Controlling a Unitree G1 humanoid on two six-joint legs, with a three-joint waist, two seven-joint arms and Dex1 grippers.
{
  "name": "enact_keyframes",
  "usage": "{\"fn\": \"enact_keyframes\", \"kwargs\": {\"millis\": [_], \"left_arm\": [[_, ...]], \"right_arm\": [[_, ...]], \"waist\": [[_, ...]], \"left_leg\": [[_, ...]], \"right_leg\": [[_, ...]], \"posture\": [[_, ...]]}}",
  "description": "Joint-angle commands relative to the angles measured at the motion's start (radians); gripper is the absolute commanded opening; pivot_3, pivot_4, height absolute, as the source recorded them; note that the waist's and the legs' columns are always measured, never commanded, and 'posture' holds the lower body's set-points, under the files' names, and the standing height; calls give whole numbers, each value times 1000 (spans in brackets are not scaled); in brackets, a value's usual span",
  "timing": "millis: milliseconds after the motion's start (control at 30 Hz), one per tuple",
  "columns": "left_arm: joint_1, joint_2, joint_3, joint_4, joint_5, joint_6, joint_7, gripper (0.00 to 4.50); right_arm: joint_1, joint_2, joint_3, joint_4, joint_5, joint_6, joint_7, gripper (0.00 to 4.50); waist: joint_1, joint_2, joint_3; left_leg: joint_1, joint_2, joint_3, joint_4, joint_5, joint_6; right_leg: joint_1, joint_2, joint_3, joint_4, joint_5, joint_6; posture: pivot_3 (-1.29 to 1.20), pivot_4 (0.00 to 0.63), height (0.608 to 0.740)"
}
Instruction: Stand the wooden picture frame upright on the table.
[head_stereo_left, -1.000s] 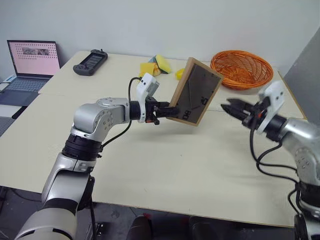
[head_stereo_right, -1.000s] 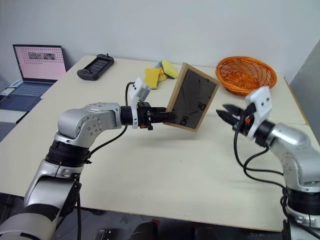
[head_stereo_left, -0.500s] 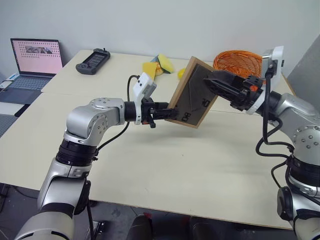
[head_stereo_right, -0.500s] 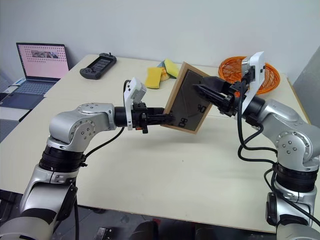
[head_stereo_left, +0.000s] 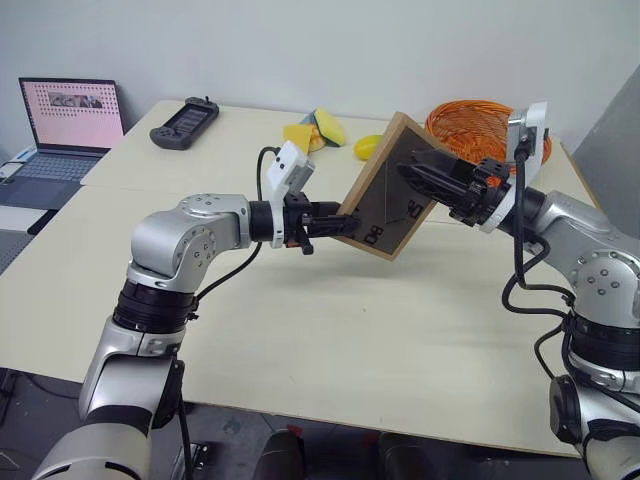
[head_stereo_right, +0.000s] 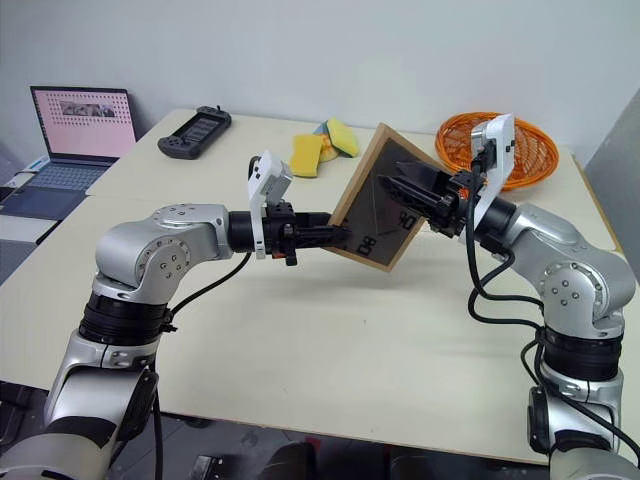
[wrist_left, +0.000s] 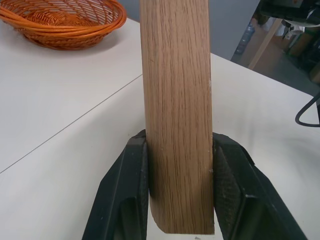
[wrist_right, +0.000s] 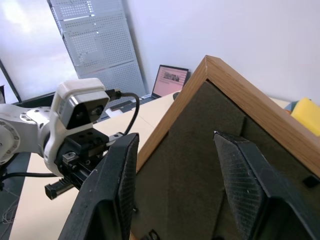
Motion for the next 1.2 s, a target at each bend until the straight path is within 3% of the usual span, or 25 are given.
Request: {"fn": "enact_keyframes", "kwargs": {"millis": [33, 433, 667, 867, 1200], "left_arm": [[-30, -9, 39, -49, -16, -5, -11, 1329], [-46, -24, 38, -34, 4, -10, -15, 1329], [-65, -34, 31, 68, 66, -68, -22, 1329], [-107, -43, 48, 167, 97, -105, -29, 1329], [-115, -66, 55, 150, 93, -93, -41, 1329]], "right_arm": [[20, -29, -16, 15, -32, -41, 8, 2523], [52, 8, -3, -27, -13, -41, -25, 2523], [43, 45, -13, -87, 43, 3, -96, 2523], [89, 26, -29, -152, 89, 42, -128, 2523], [100, 8, -17, -139, 64, 21, -139, 2523]], "waist": [[0, 0, 0], [-1, 0, 0], [0, 0, 0], [0, 0, 0], [-1, 0, 0]], "left_leg": [[0, 0, 0, 0, 0, 0], [0, 0, 0, 0, 0, 0], [0, 0, 0, 0, 0, 0], [0, 0, 0, 0, 0, 0], [0, 0, 0, 0, 0, 0]], "right_leg": [[0, 0, 0, 0, 0, 0], [0, 0, 0, 0, 0, 0], [0, 0, 0, 0, 0, 0], [0, 0, 0, 0, 0, 0], [-1, 0, 0, 0, 0, 0]], "posture": [[0, 150, 740], [0, 150, 740], [0, 150, 740], [0, 150, 740], [0, 150, 740]]}}
